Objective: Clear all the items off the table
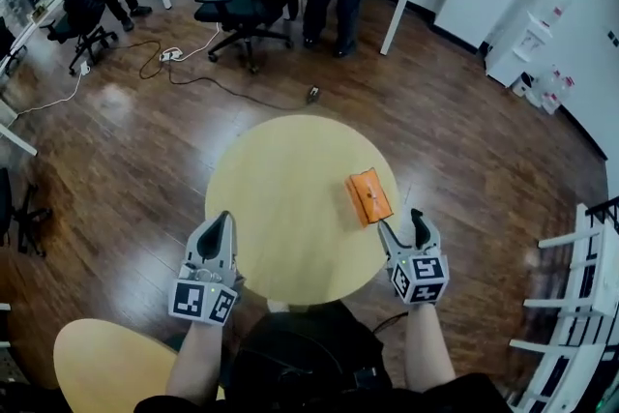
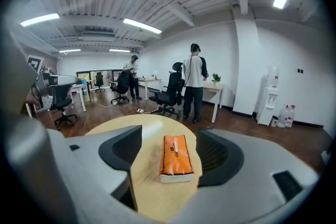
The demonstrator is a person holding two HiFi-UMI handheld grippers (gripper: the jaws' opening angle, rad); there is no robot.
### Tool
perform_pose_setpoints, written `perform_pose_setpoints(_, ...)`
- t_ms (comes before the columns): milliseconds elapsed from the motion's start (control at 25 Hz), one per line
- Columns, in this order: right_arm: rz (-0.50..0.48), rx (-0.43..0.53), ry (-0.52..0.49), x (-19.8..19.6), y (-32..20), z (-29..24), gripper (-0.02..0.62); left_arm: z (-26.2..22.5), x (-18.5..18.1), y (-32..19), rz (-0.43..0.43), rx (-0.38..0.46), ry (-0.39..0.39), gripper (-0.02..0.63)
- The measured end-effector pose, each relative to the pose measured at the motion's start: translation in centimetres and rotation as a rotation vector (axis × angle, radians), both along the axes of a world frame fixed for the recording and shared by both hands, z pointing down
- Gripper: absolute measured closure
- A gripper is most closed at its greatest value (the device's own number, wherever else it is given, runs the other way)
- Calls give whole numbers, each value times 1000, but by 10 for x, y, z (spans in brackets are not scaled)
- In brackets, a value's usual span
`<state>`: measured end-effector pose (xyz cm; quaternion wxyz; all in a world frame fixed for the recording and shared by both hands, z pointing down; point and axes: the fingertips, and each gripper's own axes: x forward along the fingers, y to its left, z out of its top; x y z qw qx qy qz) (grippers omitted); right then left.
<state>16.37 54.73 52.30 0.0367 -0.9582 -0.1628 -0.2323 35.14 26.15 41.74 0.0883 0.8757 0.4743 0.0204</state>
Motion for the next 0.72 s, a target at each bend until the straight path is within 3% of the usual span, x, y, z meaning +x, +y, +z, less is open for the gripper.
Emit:
perform_pose_setpoints(240, -51, 86, -146, 32, 19, 60, 239, 47, 10, 37, -2, 124, -80, 606)
perform_pose_setpoints(400, -71, 140, -242, 45, 26, 103, 112, 75, 10, 45, -18, 178, -144, 606)
perform_pose_setpoints(720, -71, 175, -397, 75, 38, 156, 109, 98, 18, 63, -5, 273, -193, 606)
